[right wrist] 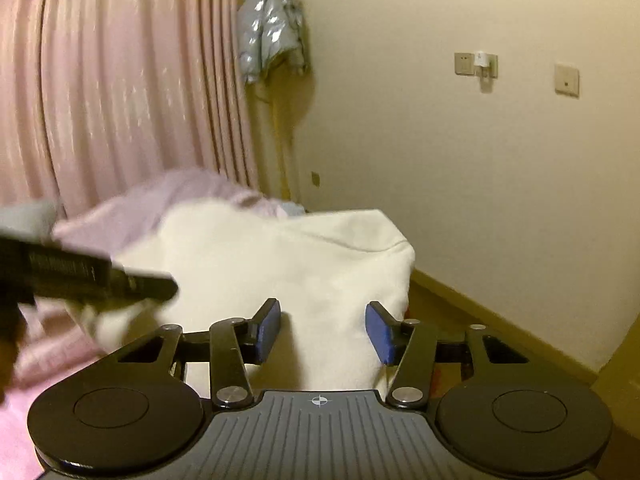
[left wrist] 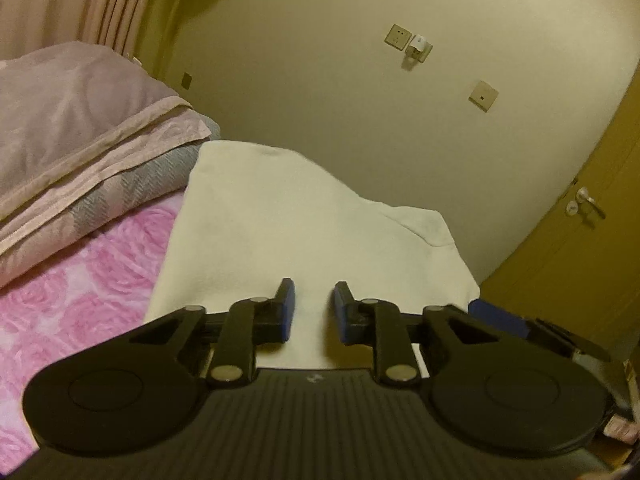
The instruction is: Fold clothes
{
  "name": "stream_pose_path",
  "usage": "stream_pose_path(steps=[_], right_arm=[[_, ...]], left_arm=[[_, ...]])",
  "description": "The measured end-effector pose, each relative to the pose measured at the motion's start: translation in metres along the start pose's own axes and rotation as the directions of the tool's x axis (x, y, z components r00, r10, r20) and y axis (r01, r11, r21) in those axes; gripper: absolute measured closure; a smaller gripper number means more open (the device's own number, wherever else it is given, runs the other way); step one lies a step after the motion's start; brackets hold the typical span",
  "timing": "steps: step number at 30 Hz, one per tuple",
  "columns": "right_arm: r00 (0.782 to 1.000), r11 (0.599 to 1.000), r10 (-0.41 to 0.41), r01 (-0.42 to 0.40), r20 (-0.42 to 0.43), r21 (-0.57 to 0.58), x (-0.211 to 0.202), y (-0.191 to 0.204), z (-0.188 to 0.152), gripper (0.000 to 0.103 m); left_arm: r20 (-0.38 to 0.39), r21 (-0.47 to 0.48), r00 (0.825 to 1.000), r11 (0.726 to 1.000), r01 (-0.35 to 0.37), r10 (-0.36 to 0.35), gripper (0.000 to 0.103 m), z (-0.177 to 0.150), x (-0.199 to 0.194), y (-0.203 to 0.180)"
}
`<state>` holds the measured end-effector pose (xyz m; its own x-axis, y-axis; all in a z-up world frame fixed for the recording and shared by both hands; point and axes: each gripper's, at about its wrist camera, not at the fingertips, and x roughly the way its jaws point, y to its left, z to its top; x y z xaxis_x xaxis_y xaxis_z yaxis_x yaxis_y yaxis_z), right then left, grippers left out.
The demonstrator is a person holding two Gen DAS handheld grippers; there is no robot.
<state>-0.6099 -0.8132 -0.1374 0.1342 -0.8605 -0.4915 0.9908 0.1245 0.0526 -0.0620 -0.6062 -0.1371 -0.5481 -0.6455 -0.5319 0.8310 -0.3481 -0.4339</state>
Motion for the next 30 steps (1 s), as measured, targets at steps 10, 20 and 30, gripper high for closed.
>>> stream_pose_path(steps=[10, 20, 30], right_arm=[[1.0, 0.994, -0.005, 0.005, -0.002, 0.108, 0.006, -0.025, 0.051, 0.051], [0.984, 0.975, 0.042, -0.003, -0.173, 0.222, 0.091, -0.06, 0.066, 0.054], [0.997, 0.972, 0.063, -0.054, -0.034, 0.227, -0.017, -0.061, 0.064, 0.054]], left_arm=[[0.052, -0.01, 0.998, 1.0, -0.019, 0.02, 0.087, 0.044, -0.017, -0.007], [-0.097, 0.028, 0.988, 0.993, -0.117, 0.119, 0.079, 0.076, 0.063, 0.026], [-0.063, 0.01, 0.985, 0.987, -0.158, 0.158, 0.079, 0.057, -0.032, 0.02]])
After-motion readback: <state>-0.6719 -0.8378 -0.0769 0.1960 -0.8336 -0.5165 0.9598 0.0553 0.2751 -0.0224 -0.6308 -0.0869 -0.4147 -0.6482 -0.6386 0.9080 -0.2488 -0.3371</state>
